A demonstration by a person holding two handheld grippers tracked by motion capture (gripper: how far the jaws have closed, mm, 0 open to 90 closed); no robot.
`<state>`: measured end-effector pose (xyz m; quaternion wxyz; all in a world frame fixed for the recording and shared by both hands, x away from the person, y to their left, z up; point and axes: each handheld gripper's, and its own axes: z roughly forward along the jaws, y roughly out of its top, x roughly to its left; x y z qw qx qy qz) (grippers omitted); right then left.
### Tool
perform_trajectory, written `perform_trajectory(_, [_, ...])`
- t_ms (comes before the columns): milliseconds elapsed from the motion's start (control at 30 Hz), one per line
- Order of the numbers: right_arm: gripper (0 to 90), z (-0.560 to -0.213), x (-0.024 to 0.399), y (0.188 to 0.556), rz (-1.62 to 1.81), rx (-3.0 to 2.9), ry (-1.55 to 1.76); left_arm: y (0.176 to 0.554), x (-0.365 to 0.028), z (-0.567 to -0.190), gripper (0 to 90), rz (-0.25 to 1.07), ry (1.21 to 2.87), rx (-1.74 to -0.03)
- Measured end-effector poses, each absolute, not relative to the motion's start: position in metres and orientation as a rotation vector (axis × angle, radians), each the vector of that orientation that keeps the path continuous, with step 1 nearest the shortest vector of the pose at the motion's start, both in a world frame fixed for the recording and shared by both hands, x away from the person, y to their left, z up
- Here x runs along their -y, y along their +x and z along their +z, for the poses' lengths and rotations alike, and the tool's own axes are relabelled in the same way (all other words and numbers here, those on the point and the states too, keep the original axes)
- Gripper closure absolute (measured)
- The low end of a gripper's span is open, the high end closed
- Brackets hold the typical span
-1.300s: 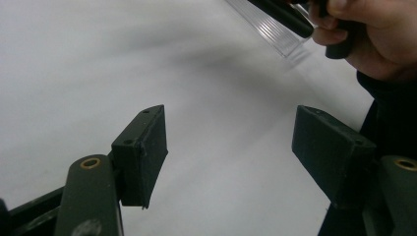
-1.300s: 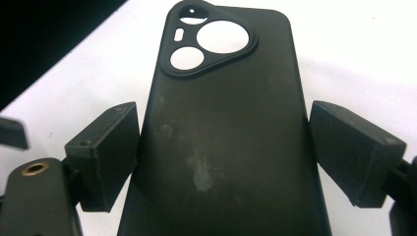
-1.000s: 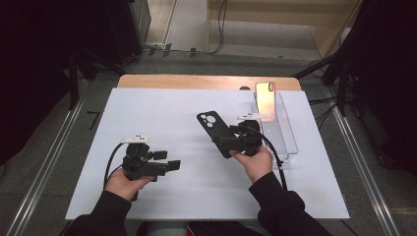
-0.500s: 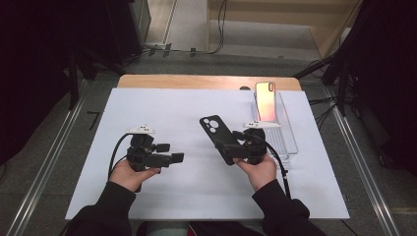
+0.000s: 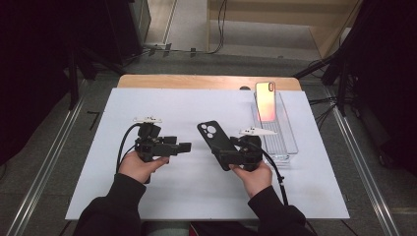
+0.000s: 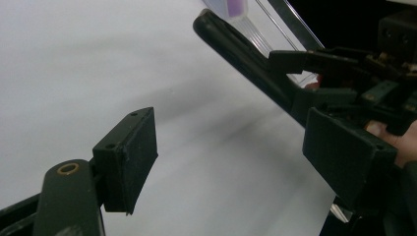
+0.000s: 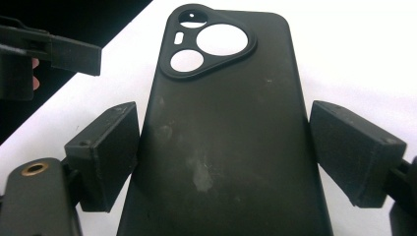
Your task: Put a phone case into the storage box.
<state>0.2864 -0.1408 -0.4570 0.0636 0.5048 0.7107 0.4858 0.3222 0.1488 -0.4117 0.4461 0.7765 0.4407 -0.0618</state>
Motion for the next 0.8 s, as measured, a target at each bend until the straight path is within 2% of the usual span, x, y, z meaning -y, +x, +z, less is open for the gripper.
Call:
perform_trajectory(467, [12.6,-0.468,0.117,0.282,1.528,-2.072,1.591,0.337,-0.141,-0.41,22.8,-0.17,1.877,-1.156])
perform_trajectory(800, [12.6,-0.471,0.11,0.271,1.582,-1.977,1.594,0.343,-0.133,-0.41,24.3,-0.13,1.866,-1.174])
